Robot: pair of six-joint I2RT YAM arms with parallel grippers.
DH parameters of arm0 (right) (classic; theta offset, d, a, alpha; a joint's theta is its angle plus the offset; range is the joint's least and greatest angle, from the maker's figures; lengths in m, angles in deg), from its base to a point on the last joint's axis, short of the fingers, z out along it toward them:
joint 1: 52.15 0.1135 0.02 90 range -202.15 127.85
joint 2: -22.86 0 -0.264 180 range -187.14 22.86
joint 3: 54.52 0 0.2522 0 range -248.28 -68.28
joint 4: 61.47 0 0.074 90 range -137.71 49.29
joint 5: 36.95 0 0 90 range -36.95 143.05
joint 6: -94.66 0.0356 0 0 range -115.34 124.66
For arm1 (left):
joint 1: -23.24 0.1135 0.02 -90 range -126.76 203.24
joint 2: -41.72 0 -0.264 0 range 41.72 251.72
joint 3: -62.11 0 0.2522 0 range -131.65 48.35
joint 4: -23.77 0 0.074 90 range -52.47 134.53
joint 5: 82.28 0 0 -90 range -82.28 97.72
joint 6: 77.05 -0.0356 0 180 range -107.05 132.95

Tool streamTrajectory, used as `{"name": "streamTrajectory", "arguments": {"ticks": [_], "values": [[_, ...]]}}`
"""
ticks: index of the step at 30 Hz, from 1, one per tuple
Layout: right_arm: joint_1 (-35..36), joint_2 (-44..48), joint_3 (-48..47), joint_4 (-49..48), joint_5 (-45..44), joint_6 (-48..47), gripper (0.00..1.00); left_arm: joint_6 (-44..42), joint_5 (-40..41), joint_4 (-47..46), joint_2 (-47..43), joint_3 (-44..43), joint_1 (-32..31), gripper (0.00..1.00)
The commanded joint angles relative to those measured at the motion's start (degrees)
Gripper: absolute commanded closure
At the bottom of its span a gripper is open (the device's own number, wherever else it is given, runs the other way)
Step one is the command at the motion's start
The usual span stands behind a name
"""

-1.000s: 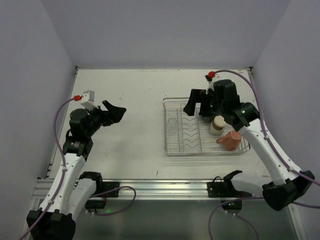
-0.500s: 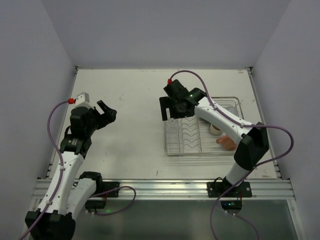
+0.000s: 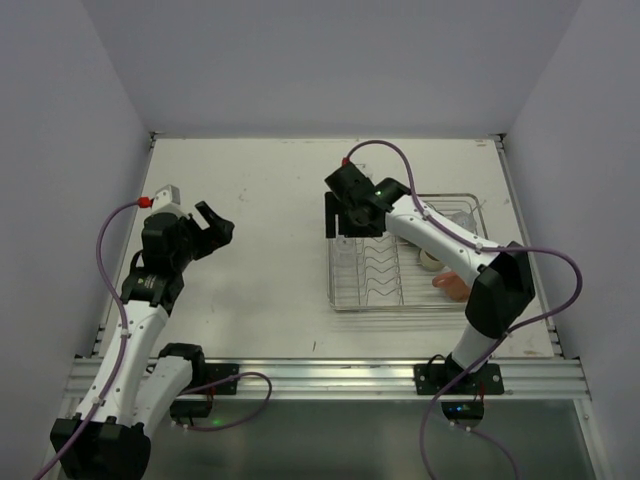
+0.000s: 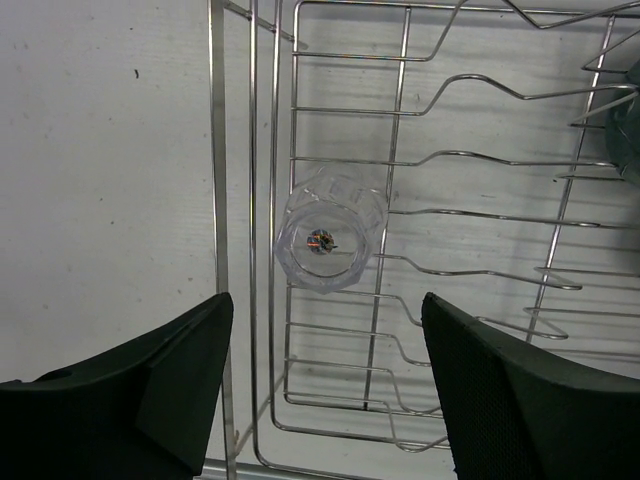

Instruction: Unload the cups from the dish rack

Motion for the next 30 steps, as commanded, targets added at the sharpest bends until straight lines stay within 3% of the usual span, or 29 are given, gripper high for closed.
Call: {"name": "streamTrajectory", "arguments": {"ticks": [1,22,25,30], "values": [[0.0,-1.4,-0.1,-2.3,-1.8,4.0,0.21,-1.3,-0.2,0.0,-0.7,-2.4,0.4,0.10],[-0.1,-10.6,-0.2,-5.2,-0.2,8.3,0.23,-2.4,-1.4,-0.9,1.0,-1.4,0.4,0.09],[-0.1,-11.4,-0.4,-5.5,-0.2,8.5,0.26,-2.5,-1.6,-1.0,1.0,-1.3,0.4,0.09],[-0.1,-12.3,-1.1,-5.5,-0.1,8.8,0.41,-2.7,-1.7,-1.2,1.0,-1.1,0.4,0.09]]}}
